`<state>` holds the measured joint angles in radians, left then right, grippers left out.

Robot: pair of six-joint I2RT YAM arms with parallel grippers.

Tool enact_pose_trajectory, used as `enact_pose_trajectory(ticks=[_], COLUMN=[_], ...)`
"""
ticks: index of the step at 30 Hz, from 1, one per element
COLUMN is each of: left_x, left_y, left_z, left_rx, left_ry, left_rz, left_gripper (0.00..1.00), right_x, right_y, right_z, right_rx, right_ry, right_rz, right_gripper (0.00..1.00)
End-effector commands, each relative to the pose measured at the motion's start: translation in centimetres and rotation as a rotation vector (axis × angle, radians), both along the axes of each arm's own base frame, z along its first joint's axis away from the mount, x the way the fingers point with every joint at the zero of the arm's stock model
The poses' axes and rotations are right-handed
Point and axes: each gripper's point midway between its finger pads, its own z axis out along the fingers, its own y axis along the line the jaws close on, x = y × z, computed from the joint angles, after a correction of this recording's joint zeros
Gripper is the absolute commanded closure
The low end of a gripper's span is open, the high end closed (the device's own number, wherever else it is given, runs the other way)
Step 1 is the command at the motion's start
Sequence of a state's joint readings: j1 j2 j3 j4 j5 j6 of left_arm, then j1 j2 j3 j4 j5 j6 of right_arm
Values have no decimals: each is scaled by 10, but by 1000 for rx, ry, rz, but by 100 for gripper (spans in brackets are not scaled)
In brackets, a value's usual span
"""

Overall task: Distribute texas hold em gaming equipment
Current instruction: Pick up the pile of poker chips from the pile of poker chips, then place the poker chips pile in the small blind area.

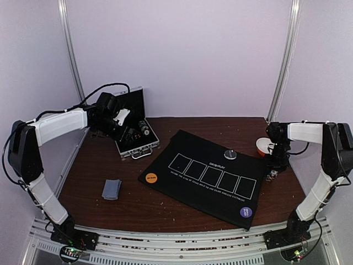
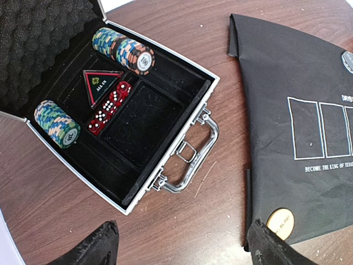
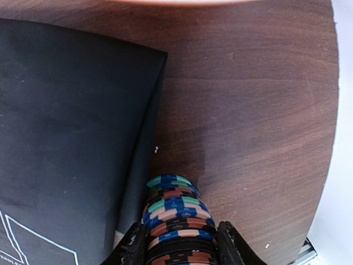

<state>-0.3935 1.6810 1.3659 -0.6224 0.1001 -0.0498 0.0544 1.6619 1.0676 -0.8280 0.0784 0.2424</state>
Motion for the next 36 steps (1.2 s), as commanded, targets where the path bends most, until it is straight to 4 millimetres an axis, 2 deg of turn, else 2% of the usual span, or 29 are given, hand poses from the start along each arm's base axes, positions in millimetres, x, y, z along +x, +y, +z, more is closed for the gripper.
enact_pose_trajectory(ticks=[1,6,9,12,15,17,21,27,32,36], left_x=[2,2,1,0,-2,-1,2,2,-3,-3], left_y=[2,2,3,4,6,7,6,5,8,8], left_z=[12,12,11,10,6,6,9,7,1,2], left_rx=[0,2,4,8,26,33,33,16,20,17], left_ry=[-45,-46,-45,-45,-32,-33,-41,-60,-60,-61], left_rz=[-5,-8,-10,-12,-11,-16,-15,-15,-4,-6], left_gripper=[16,16,16,16,16,16,16,16,14,14], right_x=[4,13,12,9,-1,-15,-49,-99,-119,-127], right_y=[-6,-4,9,47,99,133,190,237,245,248], right_z=[29,50,58,70,80,80,65,27,4,-16], right_rx=[-29,-20,-2,34,92,127,188,191,175,176], right_ry=[-37,-84,-78,-94,-121,-121,-99,-23,10,29], right_rz=[2,10,45,147,254,318,422,558,593,602], right_gripper=[95,98,100,100,100,100,100,100,100,100])
